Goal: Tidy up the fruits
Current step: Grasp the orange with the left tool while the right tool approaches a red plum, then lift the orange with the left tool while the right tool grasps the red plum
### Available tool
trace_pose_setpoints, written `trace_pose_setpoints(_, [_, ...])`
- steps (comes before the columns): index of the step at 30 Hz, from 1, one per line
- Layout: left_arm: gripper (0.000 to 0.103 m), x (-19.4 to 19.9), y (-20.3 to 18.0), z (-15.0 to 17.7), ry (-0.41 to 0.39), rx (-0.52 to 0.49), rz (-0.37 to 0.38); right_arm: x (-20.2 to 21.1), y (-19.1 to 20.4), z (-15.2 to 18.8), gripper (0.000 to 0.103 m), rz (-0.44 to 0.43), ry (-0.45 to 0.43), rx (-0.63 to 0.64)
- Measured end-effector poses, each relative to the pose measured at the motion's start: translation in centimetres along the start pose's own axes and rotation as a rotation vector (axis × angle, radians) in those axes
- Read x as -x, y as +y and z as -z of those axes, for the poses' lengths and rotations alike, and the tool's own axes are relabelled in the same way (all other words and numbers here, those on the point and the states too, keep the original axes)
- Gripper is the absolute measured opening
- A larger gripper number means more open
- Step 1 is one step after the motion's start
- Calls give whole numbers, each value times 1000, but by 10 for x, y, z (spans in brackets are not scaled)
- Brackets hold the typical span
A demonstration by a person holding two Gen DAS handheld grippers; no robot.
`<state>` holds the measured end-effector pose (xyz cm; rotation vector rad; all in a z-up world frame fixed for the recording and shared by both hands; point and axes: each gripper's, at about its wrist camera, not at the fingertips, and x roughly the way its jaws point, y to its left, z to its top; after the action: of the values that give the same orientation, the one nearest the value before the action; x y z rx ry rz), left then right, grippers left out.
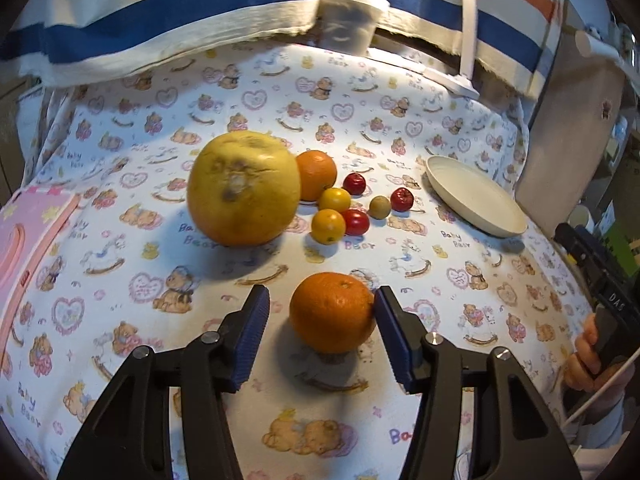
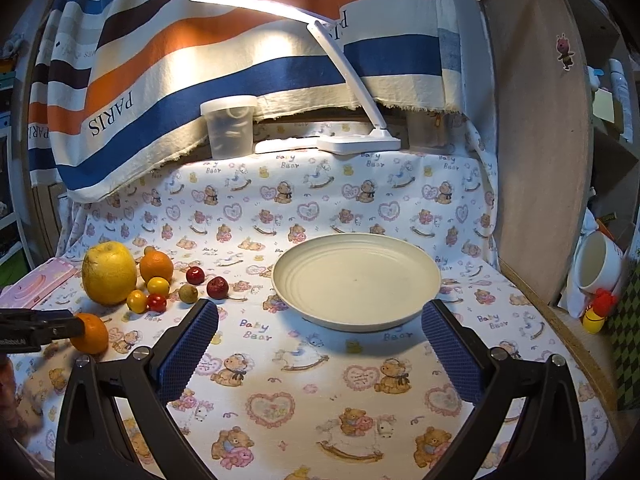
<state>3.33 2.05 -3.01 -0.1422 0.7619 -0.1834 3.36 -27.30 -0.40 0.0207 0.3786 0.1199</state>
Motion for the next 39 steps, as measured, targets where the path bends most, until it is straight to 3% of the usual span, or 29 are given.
trace_pose_setpoints(5, [50,-19,-7,2,73,-28,-21,-2,1,0,102,-17,11,5])
trace_pose_setpoints(9, [47,-19,-8,7,56,-27,-43,-2,0,0,102,-23,16,5])
trace_pose_setpoints(18, [47,-2,-11,-21,-47,-76,-58,-5,8,-12,96,-36,47,38])
trace_pose_setpoints(24, [47,30,-19,-57,-126,-81,-53,-11,20,-41,89,-140,80,41])
trace_pose_setpoints(29, [47,34,-29,-91,-189,-101,-73,-35,30,-66,87,-225,137,21])
trace_pose_setpoints(37, [47,3,-35,-124,-223,-76,-26,-94,45,-89,69,-254,271,-33])
trace_pose_setpoints(39, [47,-5,-33,-121,-193,-67,-38,-110,48,-83,58,-265,309,-37])
